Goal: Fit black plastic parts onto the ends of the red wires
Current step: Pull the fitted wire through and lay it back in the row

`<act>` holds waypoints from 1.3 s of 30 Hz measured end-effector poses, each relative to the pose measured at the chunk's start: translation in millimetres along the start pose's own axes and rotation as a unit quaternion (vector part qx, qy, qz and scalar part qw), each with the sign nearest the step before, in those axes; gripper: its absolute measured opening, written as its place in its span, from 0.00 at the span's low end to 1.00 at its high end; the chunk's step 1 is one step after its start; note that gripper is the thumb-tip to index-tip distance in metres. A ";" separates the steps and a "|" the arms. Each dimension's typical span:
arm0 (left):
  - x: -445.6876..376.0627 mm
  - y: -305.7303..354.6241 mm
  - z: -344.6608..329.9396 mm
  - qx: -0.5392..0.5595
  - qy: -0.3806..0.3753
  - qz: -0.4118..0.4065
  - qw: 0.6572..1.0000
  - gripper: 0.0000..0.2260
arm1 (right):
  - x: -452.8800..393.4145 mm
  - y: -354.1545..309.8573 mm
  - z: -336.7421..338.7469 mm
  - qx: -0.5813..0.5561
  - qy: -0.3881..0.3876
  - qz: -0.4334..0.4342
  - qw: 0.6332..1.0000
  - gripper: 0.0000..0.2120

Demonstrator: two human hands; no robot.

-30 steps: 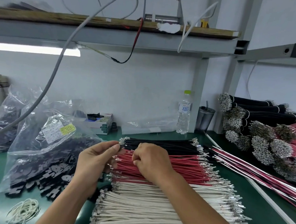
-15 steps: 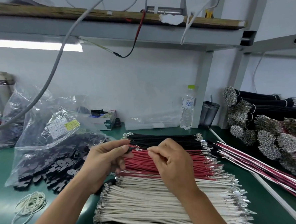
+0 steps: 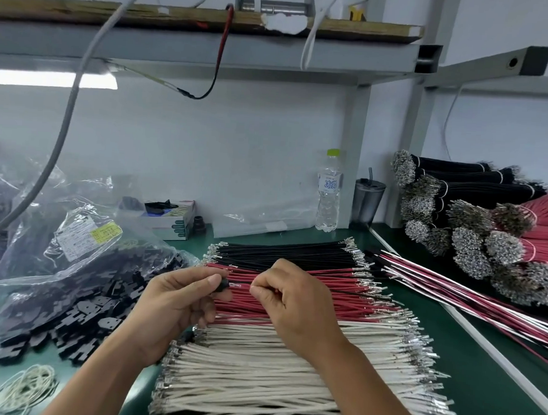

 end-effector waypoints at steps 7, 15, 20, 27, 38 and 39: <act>3.9 3.5 -3.1 -0.015 -0.019 0.000 1.000 0.16 | 0.6 5.3 -6.1 -0.011 -0.044 -0.026 0.999 0.06; 5.2 6.2 -2.7 -0.017 -0.031 0.007 0.999 0.14 | 1.0 -3.1 -2.7 0.025 -0.023 -0.008 0.999 0.07; 7.6 6.4 -6.9 -0.037 -0.042 0.002 0.998 0.14 | 0.6 0.6 0.0 0.001 -0.004 -0.036 0.999 0.09; 10.7 7.8 -12.4 -0.065 -0.036 -0.009 0.997 0.11 | 0.1 -1.5 -8.4 -0.034 -0.018 -0.045 0.998 0.08; 12.8 24.4 -13.6 -0.264 0.032 -0.144 0.953 0.08 | -0.7 4.4 -9.7 -0.034 -0.008 -0.057 0.998 0.05; 13.1 25.1 -14.2 -0.277 0.032 -0.150 0.948 0.07 | -0.7 3.7 -8.2 -0.028 -0.004 -0.048 0.998 0.04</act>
Point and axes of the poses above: each hand's wrist, its own x-axis away from the middle knuckle, its own z-axis out of the back of the hand, y = z × x, the point moved 6 cm from there along -x, towards the middle knuckle, and after that the axes turned 6 degrees about y, right-handed, at the moved point
